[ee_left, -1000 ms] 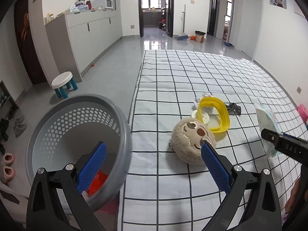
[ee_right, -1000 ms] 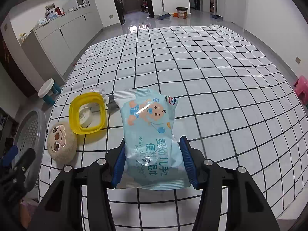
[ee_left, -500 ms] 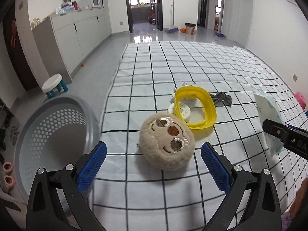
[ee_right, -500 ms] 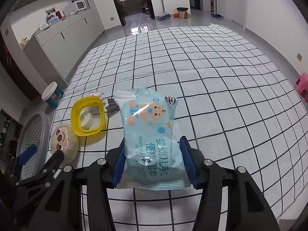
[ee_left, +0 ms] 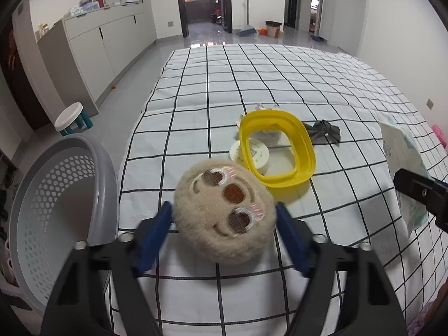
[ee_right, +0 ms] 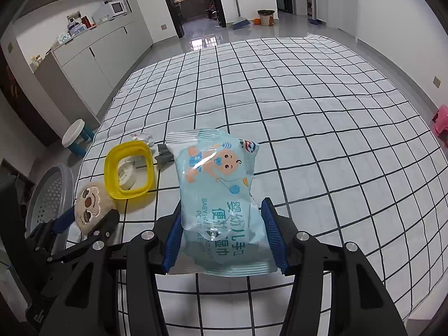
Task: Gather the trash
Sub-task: 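Grasp the beige sloth plush with the left gripper while the right holds the packet, then carry the sloth plush and wipes packet over the grey basket with both grippers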
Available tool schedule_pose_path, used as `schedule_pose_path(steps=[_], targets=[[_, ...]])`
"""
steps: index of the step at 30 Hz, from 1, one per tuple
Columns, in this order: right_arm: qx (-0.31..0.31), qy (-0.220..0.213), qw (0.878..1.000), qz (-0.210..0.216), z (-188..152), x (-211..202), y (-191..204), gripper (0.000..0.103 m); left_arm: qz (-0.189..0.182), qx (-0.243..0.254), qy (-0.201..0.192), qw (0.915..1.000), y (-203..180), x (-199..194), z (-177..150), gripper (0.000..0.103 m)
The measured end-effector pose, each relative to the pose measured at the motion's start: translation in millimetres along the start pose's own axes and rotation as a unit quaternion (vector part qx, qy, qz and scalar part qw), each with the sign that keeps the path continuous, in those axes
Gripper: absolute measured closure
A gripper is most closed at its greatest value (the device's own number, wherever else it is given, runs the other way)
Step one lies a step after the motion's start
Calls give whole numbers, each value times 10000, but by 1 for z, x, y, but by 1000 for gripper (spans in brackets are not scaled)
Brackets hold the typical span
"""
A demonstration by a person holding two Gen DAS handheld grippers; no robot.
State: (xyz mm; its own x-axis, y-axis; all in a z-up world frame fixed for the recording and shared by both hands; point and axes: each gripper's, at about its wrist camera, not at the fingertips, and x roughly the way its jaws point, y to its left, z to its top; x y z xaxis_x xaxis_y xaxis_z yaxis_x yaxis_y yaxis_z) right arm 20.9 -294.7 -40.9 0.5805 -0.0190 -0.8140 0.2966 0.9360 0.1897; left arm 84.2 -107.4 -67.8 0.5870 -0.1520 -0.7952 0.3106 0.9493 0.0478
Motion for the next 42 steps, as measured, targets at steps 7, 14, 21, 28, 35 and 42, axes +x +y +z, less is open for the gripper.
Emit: schedule_pose_path(steps=[7,14,21,28,35,42], targets=[[-32,-17,10000,51,-1,-3,3,52,-3,-67,-110,9999,8,-12,-4,41],[-54,-92,9999,68,-2,-10,4,52,104,-114,-333,9993,22,-31,-6,41],[-162,-145,9997,55,-4,-12,11,52,200,-218,-519,9982,35,-48,-7,41],[-190,-147,9997,49,-5,-12,19,52,301,-362,-565,9973,54,-55,-10,41],[-237,-216,9994,132,-6,-15,28,52,391,-529,-536,9964,70,-59,-15,41],[-387,-242,9987,208,-9,-14,43,52,448,-678,-628,9947,89,-72,-19,41]])
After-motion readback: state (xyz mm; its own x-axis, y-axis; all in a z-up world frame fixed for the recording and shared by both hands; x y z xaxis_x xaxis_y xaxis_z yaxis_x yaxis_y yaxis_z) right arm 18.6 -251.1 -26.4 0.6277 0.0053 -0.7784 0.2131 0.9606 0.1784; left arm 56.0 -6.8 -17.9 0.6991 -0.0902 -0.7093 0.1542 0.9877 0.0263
